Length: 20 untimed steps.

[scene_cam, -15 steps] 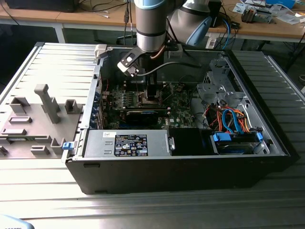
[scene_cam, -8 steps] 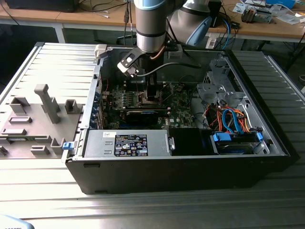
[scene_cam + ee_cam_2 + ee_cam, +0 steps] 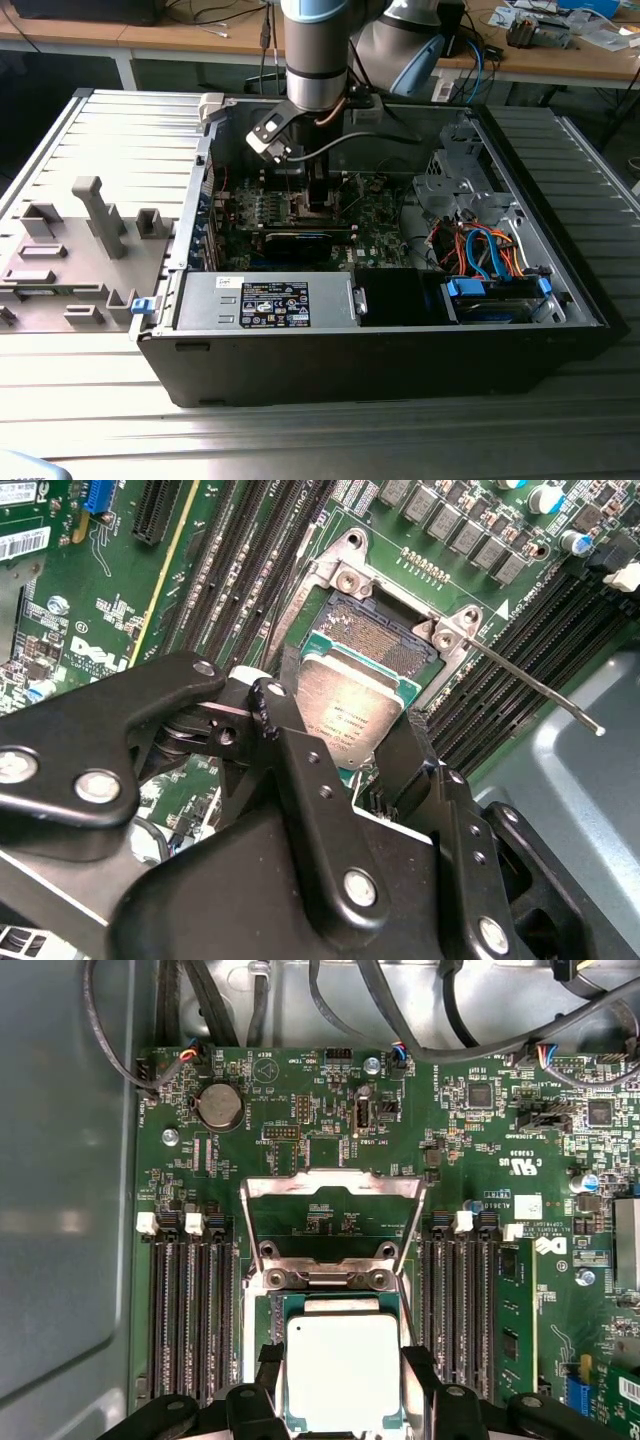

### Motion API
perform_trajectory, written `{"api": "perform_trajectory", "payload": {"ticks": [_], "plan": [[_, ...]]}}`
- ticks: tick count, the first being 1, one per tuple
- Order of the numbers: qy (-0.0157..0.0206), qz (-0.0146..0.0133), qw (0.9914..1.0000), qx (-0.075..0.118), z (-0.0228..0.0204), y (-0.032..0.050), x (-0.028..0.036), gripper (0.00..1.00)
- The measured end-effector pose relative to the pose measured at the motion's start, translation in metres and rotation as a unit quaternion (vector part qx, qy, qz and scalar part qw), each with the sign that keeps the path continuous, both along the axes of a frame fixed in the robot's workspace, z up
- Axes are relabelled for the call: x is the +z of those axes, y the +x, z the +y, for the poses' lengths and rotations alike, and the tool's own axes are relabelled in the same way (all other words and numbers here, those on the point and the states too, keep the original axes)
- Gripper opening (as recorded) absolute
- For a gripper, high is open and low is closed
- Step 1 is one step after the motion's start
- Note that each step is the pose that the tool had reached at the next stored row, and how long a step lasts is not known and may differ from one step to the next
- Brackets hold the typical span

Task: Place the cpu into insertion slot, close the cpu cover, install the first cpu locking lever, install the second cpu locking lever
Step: 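Place the cpu into insertion slot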

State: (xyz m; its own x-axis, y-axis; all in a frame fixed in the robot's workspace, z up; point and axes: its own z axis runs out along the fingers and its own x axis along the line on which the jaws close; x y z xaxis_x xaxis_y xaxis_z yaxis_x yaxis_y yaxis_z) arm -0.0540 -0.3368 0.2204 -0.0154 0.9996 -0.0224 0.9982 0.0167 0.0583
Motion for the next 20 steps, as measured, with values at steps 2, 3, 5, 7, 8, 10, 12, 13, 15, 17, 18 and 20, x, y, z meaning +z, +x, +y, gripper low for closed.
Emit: {"api": "perform_trajectory", "payload": {"ticks": [2,3,5,7,8,10,12,13,15,17,18,20], "plan": [[0.0,0.0,1.0,0.0,0.0,0.0,-0.0006,0.55],[0.0,0.0,1.0,0.0,0.0,0.0,-0.0009,0.55],[0.0,0.0,1.0,0.0,0.0,0.0,-0.0014,0.55],[0.0,0.0,1.0,0.0,0.0,0.0,-0.0018,0.55],[0.0,0.0,1.0,0.0,0.0,0.0,-0.0019,0.55],[0.0,0.0,1.0,0.0,0.0,0.0,-0.0023,0.55],[0.0,0.0,1.0,0.0,0.0,0.0,-0.0026,0.55],[0.0,0.0,1.0,0.0,0.0,0.0,-0.0029,0.55],[0.0,0.0,1.0,0.0,0.0,0.0,-0.0031,0.55],[0.0,0.0,1.0,0.0,0.0,0.0,-0.0035,0.55],[0.0,0.0,1.0,0.0,0.0,0.0,-0.0037,0.55],[0.0,0.0,1.0,0.0,0.0,-0.0001,-0.0041,0.55]]}}
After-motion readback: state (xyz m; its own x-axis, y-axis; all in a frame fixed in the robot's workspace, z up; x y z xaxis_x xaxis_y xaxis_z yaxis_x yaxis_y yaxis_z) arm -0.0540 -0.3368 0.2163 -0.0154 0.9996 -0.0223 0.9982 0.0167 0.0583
